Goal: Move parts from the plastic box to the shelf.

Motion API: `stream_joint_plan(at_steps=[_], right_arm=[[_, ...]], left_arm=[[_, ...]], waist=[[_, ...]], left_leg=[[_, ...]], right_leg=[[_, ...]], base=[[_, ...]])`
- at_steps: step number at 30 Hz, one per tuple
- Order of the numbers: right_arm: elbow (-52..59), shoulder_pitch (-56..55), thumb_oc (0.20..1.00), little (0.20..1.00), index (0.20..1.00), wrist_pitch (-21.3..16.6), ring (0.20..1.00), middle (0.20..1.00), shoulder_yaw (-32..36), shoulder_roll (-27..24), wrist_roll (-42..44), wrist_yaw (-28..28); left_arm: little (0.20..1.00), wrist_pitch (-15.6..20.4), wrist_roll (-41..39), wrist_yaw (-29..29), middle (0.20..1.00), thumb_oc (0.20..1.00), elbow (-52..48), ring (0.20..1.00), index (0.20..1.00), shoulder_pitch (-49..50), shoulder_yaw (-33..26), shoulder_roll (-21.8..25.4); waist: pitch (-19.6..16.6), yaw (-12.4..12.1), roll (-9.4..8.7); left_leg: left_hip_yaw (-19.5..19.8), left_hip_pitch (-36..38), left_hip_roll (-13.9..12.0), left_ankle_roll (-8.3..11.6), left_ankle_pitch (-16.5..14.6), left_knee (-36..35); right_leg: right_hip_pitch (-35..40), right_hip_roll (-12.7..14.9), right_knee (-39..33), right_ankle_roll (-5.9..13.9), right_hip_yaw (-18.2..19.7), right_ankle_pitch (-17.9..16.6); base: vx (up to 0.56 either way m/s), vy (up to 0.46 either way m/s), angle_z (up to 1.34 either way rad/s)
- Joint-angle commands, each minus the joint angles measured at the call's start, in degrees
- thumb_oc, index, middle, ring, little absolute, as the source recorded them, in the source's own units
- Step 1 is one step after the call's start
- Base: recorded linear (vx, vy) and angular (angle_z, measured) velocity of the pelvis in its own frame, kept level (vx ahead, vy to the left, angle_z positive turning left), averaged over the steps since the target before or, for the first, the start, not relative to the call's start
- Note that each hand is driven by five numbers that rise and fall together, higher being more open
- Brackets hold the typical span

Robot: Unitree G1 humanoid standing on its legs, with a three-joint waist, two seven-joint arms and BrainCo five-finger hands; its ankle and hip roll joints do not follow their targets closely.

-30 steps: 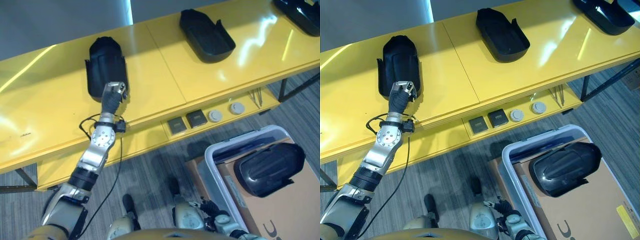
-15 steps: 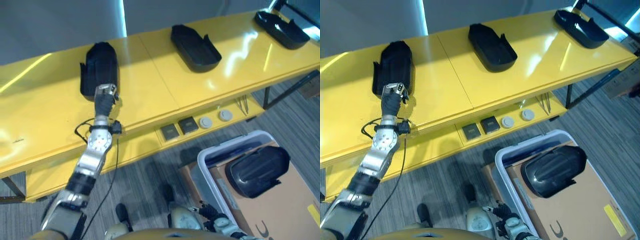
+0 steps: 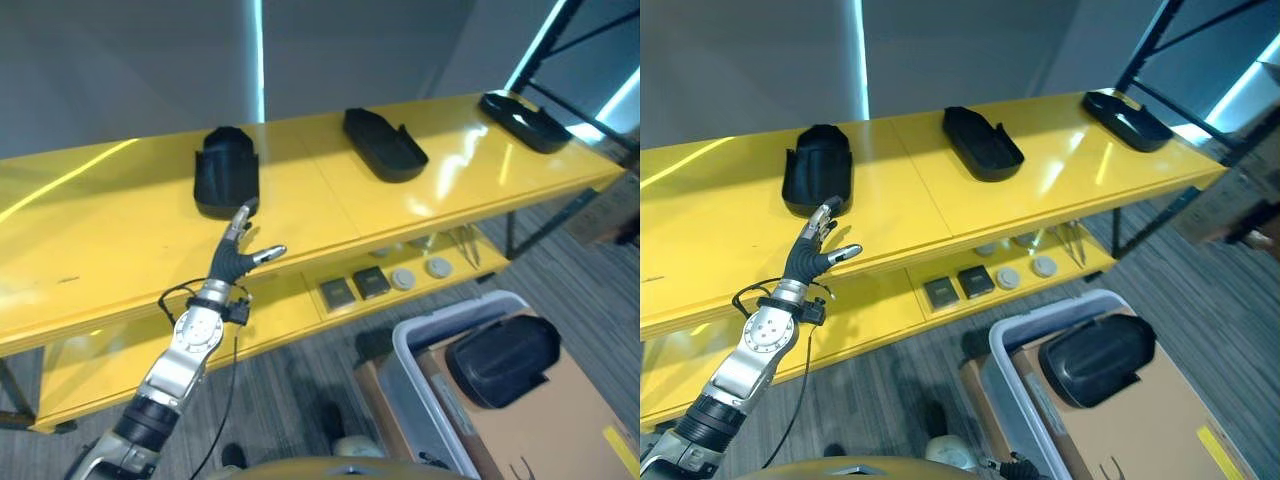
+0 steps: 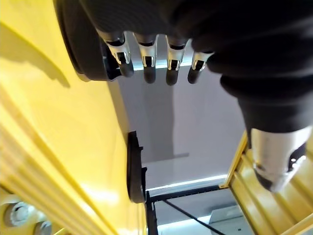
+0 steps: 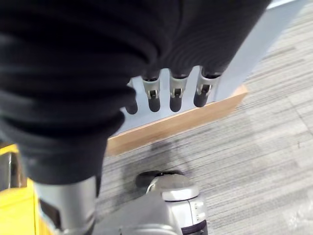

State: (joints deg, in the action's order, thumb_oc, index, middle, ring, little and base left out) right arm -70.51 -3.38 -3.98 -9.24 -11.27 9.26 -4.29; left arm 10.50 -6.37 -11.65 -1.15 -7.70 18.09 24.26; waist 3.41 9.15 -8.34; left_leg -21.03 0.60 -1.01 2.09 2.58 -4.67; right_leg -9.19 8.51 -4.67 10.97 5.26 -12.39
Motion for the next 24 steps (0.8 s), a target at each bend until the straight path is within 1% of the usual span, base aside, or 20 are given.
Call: stream_joint_plan(at_steps=[1,2,3,4,5,6,7,8,9,10,12,14,16,17,18,19,20,21,22,24], right_arm=[[-0.05,2.53,1.000,1.000,1.000,-0.62,1.000,1.000,-1.21,-0.95,1.84,-1.32],[-0.05,2.53,1.000,1.000,1.000,-0.62,1.000,1.000,-1.21,-0.95,1.84,-1.32],[-0.34,1.14,1.000,1.000,1.000,-0.42,1.000,1.000,-1.38,-1.73,0.50,-0.58],[-0.69,0.48,1.000,1.000,1.000,-0.43,1.000,1.000,-0.36,-2.09,0.99,-0.37],[-1.27,0.10,1.000,1.000,1.000,-0.31,1.000,1.000,0.04,-2.43,1.08,-0.41],[-1.75,0.09,1.000,1.000,1.000,-0.23,1.000,1.000,0.82,-2.80,1.23,-0.65],[-2.52,0.08,1.000,1.000,1.000,-0.17,1.000,1.000,1.57,-3.20,0.78,-1.15],[-2.65,0.40,1.000,1.000,1.000,-0.17,1.000,1.000,1.91,-3.53,0.24,-1.67],[-2.66,0.37,1.000,1.000,1.000,-0.16,1.000,1.000,1.88,-3.55,0.19,-1.70],[-2.20,0.89,1.000,1.000,1.000,-0.45,1.000,1.000,1.81,-3.37,-0.09,-1.97],[-1.42,0.50,1.000,1.000,1.000,-0.68,1.000,1.000,0.88,-3.34,-1.13,-2.09],[-0.05,0.56,1.000,1.000,1.000,-1.07,1.000,1.000,0.08,-3.46,-1.79,-2.00],[1.74,0.70,1.000,1.000,1.000,-1.22,1.000,1.000,-1.04,-4.21,-2.63,-1.83],[2.76,0.71,1.000,1.000,1.000,-1.46,1.000,1.000,-1.47,-4.76,-2.99,-1.96],[3.71,0.85,1.000,1.000,1.000,-1.81,1.000,1.000,-2.06,-5.34,-3.26,-2.08],[4.76,1.28,1.000,1.000,1.000,-2.05,1.000,1.000,-2.53,-6.24,-3.48,-2.47],[5.82,1.71,1.000,1.000,1.000,-2.53,1.000,1.000,-2.96,-7.09,-3.50,-2.55],[9.34,2.45,1.000,1.000,1.000,-3.58,1.000,1.000,-4.02,-7.92,-3.49,-3.46],[9.37,2.46,1.000,1.000,1.000,-3.57,1.000,1.000,-4.00,-7.93,-3.49,-3.47],[12.54,2.67,1.000,1.000,1.000,-4.50,1.000,1.000,-4.63,-7.91,-3.08,-4.23]], left_arm=[[1.000,2.55,3.89,-0.82,1.000,1.000,-2.51,1.000,1.000,-3.31,-2.41,1.20],[1.000,2.55,3.89,-0.82,1.000,1.000,-2.51,1.000,1.000,-3.31,-2.41,1.20],[1.000,2.26,5.64,-1.09,1.000,1.000,-1.99,1.000,1.000,-2.83,-3.49,2.19],[1.000,2.15,5.98,-1.07,1.000,1.000,-1.58,1.000,1.000,-2.13,-4.66,2.37],[1.000,2.12,5.83,-1.20,1.000,1.000,-1.61,1.000,1.000,-1.75,-5.24,2.22],[1.000,2.14,5.72,-1.50,1.000,1.000,-1.91,1.000,1.000,-1.13,-6.08,2.32],[1.000,2.08,5.97,-1.94,1.000,1.000,-2.05,1.000,1.000,-0.16,-7.42,2.22],[1.000,1.85,6.06,-2.35,1.000,1.000,-1.77,1.000,1.000,0.94,-8.49,2.11],[1.000,1.85,6.08,-2.35,1.000,1.000,-1.83,1.000,1.000,1.06,-8.53,2.07],[1.000,1.77,7.43,-3.43,1.000,1.000,-0.99,1.000,1.000,3.11,-10.36,2.04],[1.000,1.66,7.67,-4.15,1.000,1.000,0.66,1.000,1.000,5.79,-12.25,0.74],[1.000,1.10,9.19,-5.10,1.000,1.000,2.54,1.000,1.000,7.34,-12.87,0.08],[1.000,0.83,8.43,-5.95,1.000,1.000,5.06,1.000,1.000,8.29,-13.72,-1.86],[1.000,0.73,8.56,-6.36,1.000,1.000,6.00,1.000,1.000,8.38,-13.68,-2.56],[1.000,0.60,8.53,-7.08,1.000,1.000,7.00,1.000,1.000,8.35,-13.61,-2.96],[1.000,0.70,9.06,-8.15,1.000,1.000,8.39,1.000,1.000,7.58,-12.96,-3.66],[1.000,0.72,10.35,-9.34,1.000,1.000,10.12,1.000,1.000,7.10,-12.21,-4.27],[1.000,0.27,12.24,-11.66,1.000,1.000,13.16,1.000,1.000,7.60,-11.66,-4.74],[1.000,0.32,12.26,-11.71,1.000,1.000,13.24,1.000,1.000,7.52,-11.63,-4.76],[1.000,-0.17,13.99,-14.50,1.000,1.000,16.39,1.000,1.000,8.38,-11.58,-4.47]], waist=[[2.78,-2.02,4.48],[2.81,-2.00,4.48],[2.79,-2.84,5.08],[2.60,-2.75,5.41],[2.34,-3.18,5.81],[2.17,-3.60,5.94],[1.81,-4.40,6.09],[1.45,-5.06,6.30],[1.47,-5.06,6.34],[0.72,-5.99,6.64],[0.33,-6.57,7.34],[0.76,-6.35,8.33],[2.33,-6.08,9.72],[3.67,-5.93,10.12],[4.77,-6.10,10.51],[6.21,-6.32,11.14],[6.74,-6.75,11.47],[6.98,-7.80,11.54],[6.93,-7.84,11.53],[7.09,-8.18,11.60]], left_leg=[[-0.53,0.33,-4.78,0.18,-1.56,-0.33],[-0.52,0.35,-4.78,0.18,-1.56,-0.33],[-3.03,1.02,-4.73,-0.40,-1.06,-0.33],[-3.57,1.07,-4.83,-0.77,-0.95,-0.33],[-3.19,1.69,-4.78,-0.71,-2.11,-0.33],[-3.92,1.89,-4.71,-0.66,-2.14,-0.33],[-5.31,2.03,-4.79,-0.63,-1.85,-0.33],[-6.31,2.05,-4.87,-0.43,-1.33,-0.33],[-6.36,2.15,-4.92,-0.36,-1.30,-0.33],[-8.21,1.58,-5.58,0.48,0.17,-0.07],[-10.13,1.70,-5.98,1.25,1.19,0.21],[-10.92,0.46,-6.96,2.58,3.04,1.44],[-11.32,-1.68,-8.99,4.62,3.37,7.06],[-10.57,-3.37,-10.35,5.83,3.64,11.41],[-8.38,-4.36,-10.94,6.88,4.95,13.49],[-5.50,-6.21,-11.14,7.08,7.41,15.04],[0.58,-7.24,-8.80,6.78,6.93,14.01],[12.19,-6.56,-4.36,4.86,2.45,10.46],[12.14,-6.63,-4.30,4.79,2.64,10.31],[18.69,-5.48,-3.23,3.82,0.44,8.01]], right_leg=[[-1.00,3.39,6.69,2.35,-12.00,-1.16],[-0.97,3.39,6.71,2.35,-12.02,-1.14],[0.52,3.61,13.07,0.28,-16.82,3.95],[1.04,3.17,16.52,0.03,-16.86,5.51],[2.06,3.80,18.95,0.13,-17.77,7.70],[3.33,4.37,18.65,-0.16,-19.51,8.51],[5.41,5.37,18.68,-0.14,-22.59,8.93],[6.99,5.44,17.71,-0.17,-24.37,9.42],[7.18,5.35,17.49,-0.21,-24.38,9.37],[9.26,3.98,12.71,-0.87,-25.93,10.89],[10.39,3.44,8.49,-1.42,-26.36,11.37],[11.38,1.93,5.24,-2.30,-24.88,11.72],[12.67,1.08,2.54,-3.26,-24.47,11.73],[13.15,0.70,2.01,-3.90,-23.90,11.93],[13.27,0.28,1.56,-4.36,-22.93,12.12],[12.55,-0.14,1.22,-5.27,-22.55,11.32],[11.74,0.02,0.46,-5.14,-21.19,10.85],[10.38,0.11,0.69,-4.53,-17.03,9.93],[10.21,0.16,0.72,-4.52,-16.99,9.83],[8.67,-0.41,1.63,-4.27,-12.57,9.41]], base=[[-0.04,0.052,-1.50],[-0.11,0.113,-1.33],[-0.18,0.121,-1.02],[-0.15,0.153,-0.68],[-0.08,0.020,-0.71],[-0.05,-0.014,-0.57],[-0.13,-0.103,-0.37],[-0.09,-0.088,-0.44],[-0.11,-0.182,-0.76],[-0.07,-0.181,-0.87],[-0.08,-0.261,-0.73],[-0.07,-0.265,-1.05],[-0.06,-0.253,-0.70],[-0.06,-0.227,-0.33],[-0.16,-0.165,-0.26],[-0.20,-0.062,-0.28],[-0.18,-0.009,-0.71],[-0.06,0.025,-0.94],[0.02,0.008,-1.39],[0.00,0.021,-1.37]])
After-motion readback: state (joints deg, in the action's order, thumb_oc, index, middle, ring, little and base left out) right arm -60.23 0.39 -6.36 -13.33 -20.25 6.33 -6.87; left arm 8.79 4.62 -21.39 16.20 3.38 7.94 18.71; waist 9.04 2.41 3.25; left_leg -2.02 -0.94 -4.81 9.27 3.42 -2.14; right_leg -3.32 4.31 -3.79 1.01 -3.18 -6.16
